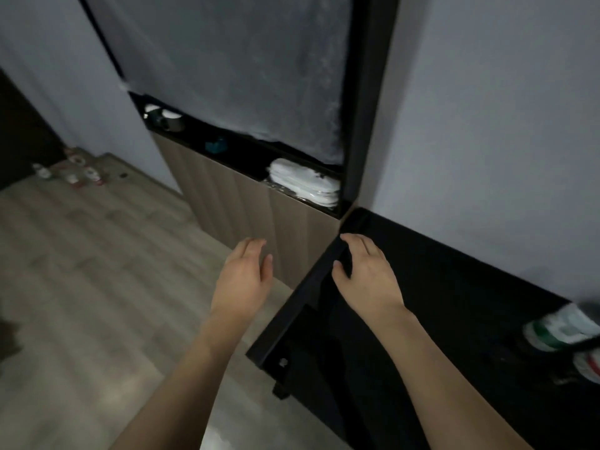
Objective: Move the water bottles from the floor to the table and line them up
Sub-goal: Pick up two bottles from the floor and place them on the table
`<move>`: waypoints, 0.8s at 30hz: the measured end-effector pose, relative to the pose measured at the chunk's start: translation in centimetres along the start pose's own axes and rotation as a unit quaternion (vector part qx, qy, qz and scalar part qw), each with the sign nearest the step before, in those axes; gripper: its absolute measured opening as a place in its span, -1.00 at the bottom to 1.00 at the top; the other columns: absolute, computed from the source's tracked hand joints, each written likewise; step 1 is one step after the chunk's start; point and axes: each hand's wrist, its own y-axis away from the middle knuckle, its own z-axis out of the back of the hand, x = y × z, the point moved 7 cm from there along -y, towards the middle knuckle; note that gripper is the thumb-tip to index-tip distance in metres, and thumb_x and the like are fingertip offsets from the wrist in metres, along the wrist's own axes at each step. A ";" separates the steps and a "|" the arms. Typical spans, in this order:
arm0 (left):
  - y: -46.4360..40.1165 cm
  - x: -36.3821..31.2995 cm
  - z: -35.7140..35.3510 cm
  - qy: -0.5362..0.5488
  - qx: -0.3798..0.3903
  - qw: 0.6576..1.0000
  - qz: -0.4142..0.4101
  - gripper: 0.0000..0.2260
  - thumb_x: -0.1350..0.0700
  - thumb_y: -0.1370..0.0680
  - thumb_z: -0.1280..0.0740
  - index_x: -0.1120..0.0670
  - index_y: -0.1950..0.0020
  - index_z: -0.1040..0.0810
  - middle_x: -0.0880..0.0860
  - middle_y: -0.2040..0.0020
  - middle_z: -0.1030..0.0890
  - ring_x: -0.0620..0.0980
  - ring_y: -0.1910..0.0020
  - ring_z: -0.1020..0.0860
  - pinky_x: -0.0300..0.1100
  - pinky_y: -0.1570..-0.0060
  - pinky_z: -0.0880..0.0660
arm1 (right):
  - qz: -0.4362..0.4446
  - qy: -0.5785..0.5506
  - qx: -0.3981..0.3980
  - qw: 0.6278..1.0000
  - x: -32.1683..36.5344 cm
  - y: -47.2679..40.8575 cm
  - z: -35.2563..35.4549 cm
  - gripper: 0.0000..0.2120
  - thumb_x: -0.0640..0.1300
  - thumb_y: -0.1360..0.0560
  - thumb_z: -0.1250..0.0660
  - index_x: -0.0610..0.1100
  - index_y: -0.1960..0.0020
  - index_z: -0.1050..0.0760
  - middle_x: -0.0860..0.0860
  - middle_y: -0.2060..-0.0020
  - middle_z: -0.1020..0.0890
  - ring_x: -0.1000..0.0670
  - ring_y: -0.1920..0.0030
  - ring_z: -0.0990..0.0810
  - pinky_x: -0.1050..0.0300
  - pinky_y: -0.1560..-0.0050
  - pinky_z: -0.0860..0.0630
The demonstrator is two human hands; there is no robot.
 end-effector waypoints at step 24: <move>-11.0 26.2 13.1 -0.059 -0.070 0.986 0.142 -0.69 0.09 -0.63 -0.25 0.19 -0.33 -0.50 0.11 -0.29 -0.54 0.13 -0.22 -0.53 -0.02 -0.18 -0.47 | 0.115 -0.029 0.120 0.986 23.2 -17.5 -18.6 -0.50 -0.11 -0.49 -0.31 -0.11 -0.41 -0.36 -0.04 -0.35 -0.44 -0.11 -0.31 -0.42 0.03 -0.27 -0.38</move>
